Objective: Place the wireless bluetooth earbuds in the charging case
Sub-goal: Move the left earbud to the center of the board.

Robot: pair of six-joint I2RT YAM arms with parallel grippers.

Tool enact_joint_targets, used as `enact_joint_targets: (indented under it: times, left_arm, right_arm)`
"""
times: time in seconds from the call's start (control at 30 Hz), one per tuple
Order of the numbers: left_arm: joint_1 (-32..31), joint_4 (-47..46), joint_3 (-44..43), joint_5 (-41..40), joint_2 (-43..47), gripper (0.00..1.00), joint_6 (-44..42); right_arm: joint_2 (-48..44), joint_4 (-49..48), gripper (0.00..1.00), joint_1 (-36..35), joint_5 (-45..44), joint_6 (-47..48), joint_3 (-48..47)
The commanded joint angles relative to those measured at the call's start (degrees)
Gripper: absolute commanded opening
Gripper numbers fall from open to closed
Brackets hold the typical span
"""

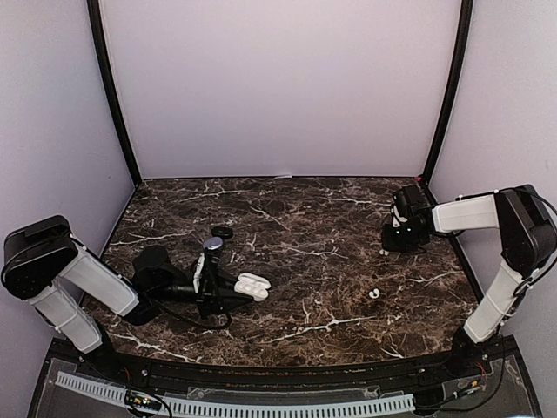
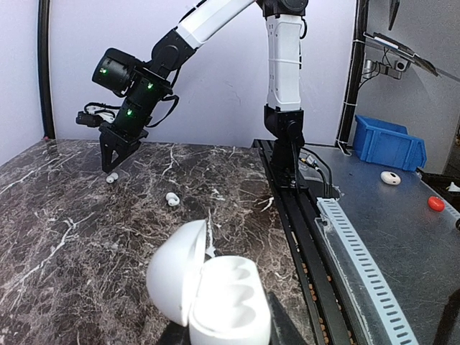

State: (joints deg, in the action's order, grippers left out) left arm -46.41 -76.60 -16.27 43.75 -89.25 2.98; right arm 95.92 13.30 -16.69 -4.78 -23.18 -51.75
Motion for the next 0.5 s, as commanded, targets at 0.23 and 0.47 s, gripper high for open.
enact_joint_targets:
  times: [0.23,0.47]
  left_arm:
    - [0.00,-1.58,0.89,0.83,0.75,0.19,-0.35]
    - [0.00,-1.45,0.89,0.90,0.77,0.19,-0.42]
  right_arm:
    - [1.30,-1.35,0.17,0.34,-1.35,0.68,-0.29]
    - [1.62,-2.13,0.17,0.34,-0.66,0.30,1.36]
